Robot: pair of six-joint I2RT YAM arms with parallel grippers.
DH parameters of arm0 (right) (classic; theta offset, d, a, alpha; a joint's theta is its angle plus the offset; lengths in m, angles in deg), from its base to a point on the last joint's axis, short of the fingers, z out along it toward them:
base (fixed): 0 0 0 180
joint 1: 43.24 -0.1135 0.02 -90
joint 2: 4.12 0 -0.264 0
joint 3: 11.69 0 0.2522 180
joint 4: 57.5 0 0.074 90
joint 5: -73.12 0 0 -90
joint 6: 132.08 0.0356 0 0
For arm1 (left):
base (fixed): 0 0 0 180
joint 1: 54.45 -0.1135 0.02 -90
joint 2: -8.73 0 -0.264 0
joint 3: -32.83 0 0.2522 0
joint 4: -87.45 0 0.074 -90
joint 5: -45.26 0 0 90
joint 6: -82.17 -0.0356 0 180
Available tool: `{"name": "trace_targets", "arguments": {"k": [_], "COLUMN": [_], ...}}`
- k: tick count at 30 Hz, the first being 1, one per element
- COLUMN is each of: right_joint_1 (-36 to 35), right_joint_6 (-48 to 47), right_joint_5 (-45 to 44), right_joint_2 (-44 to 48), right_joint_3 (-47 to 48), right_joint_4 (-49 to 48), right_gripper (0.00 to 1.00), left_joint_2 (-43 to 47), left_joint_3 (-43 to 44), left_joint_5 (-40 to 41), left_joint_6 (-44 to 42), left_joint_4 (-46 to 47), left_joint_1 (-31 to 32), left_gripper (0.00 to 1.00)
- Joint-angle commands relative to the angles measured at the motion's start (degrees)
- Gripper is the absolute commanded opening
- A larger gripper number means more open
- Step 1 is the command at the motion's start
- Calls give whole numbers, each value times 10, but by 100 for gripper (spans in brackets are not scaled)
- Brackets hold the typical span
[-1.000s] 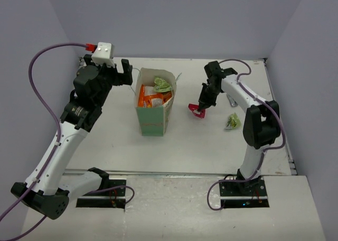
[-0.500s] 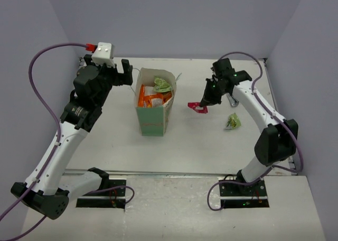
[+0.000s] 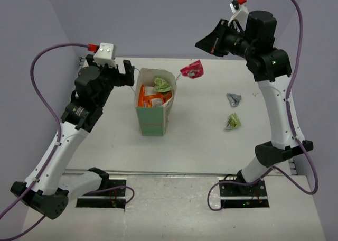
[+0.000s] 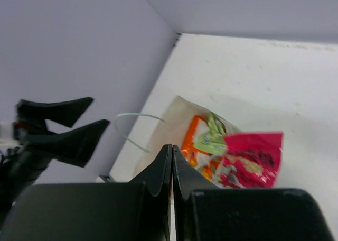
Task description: Place the snacks into the paper bag
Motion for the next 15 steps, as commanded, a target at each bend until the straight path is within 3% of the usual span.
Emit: {"name": "trace_targets", "arguments": {"k": [1,8,10,11,12,15], "right_joint_1": [-20,-37,-37,-37,-35,-23], "right_joint_6": [8,39,38,38,40,72], "right_joint_5": [111,159,128,81,55,6], "right_joint_2": [3,-18,7,20,33,72], "right_joint_3": [22,22,-32,-60,-128,-259], "right_joint_4": [-103,-120,-110,-97,-90,-65], "right_gripper": [0,2,37,71,78,83], "left_joint_2": [8,6,7,7,8,10], "left_joint_3": [2,6,7,7,6,4], "left_joint_5": [-5,-9,-6,-5,-3,-1], "left_joint_6": [-5,-4,-5,-6,-6,-6], "left_joint_4": [16,13,11,11,11,10], "left_joint_1": [5,11,12,12,13,13], "left_gripper": [100,100,100,100,100,100]}}
